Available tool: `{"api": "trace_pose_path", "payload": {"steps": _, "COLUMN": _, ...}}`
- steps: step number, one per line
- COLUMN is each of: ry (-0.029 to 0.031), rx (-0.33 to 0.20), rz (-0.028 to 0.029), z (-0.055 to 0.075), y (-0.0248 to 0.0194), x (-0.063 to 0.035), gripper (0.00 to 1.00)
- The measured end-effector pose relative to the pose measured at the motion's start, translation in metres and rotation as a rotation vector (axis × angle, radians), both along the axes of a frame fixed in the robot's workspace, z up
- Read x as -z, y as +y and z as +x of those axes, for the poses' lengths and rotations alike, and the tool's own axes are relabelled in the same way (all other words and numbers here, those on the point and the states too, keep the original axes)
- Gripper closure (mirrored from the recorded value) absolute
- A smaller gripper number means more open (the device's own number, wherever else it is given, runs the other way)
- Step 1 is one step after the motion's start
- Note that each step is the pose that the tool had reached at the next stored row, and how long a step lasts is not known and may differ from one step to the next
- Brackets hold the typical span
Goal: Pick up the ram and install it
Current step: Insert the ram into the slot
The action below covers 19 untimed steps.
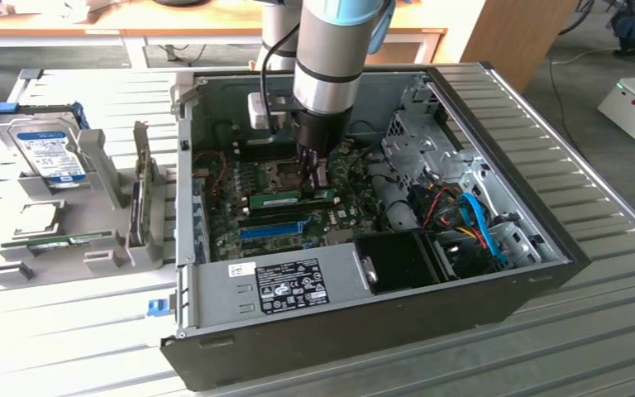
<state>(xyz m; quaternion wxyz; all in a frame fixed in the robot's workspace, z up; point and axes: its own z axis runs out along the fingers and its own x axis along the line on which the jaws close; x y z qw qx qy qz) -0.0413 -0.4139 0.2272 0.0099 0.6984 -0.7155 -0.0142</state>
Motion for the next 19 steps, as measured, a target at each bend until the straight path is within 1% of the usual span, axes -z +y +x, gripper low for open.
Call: {"api": "trace_pose_path", "payload": {"steps": 19, "ry": 0.0, "rx": -0.007, "rz": 0.0, "z": 0.0, "y": 0.0, "x": 0.0005, "gripper": 0.88}}
